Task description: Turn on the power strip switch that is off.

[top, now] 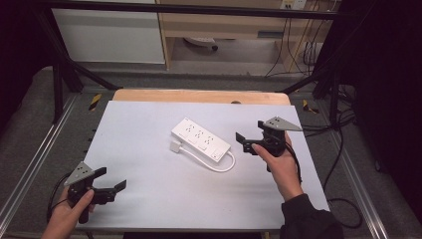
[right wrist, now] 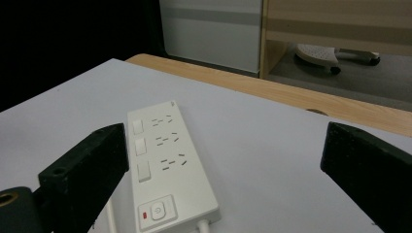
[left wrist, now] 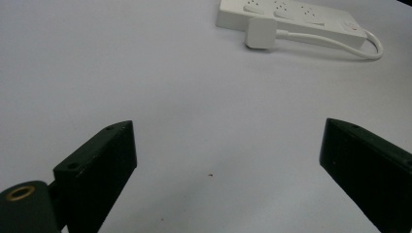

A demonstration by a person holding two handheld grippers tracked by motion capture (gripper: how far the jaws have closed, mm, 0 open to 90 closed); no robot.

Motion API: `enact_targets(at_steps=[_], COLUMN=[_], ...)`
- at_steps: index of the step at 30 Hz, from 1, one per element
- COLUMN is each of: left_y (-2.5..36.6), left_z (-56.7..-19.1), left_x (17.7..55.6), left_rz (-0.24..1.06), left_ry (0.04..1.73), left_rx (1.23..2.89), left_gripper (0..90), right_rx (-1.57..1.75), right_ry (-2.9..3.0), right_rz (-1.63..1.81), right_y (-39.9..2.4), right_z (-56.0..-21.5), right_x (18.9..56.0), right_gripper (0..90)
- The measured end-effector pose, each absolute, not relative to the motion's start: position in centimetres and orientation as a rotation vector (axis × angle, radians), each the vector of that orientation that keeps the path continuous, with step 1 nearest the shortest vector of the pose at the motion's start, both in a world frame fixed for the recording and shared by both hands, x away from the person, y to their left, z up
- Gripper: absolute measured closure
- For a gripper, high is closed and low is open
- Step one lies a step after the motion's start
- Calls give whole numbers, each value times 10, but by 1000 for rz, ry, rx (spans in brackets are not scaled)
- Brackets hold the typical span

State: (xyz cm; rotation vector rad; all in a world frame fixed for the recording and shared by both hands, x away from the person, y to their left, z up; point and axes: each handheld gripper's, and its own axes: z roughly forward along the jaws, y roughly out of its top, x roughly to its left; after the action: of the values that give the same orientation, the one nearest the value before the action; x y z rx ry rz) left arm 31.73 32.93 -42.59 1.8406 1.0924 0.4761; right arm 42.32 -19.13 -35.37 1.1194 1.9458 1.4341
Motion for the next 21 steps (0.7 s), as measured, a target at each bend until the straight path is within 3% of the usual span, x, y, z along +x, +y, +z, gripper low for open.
enact_targets(at_steps=[21], left_y=[329], left_z=[-426], left_x=[318], left_rz=[471], left_ry=[1086], left_rx=[1845], left_gripper=[64], right_rx=[1134], right_ry=[1947], right_rz=[1438], right_y=[-173], right_z=[-355], right_x=[442], right_gripper=[82])
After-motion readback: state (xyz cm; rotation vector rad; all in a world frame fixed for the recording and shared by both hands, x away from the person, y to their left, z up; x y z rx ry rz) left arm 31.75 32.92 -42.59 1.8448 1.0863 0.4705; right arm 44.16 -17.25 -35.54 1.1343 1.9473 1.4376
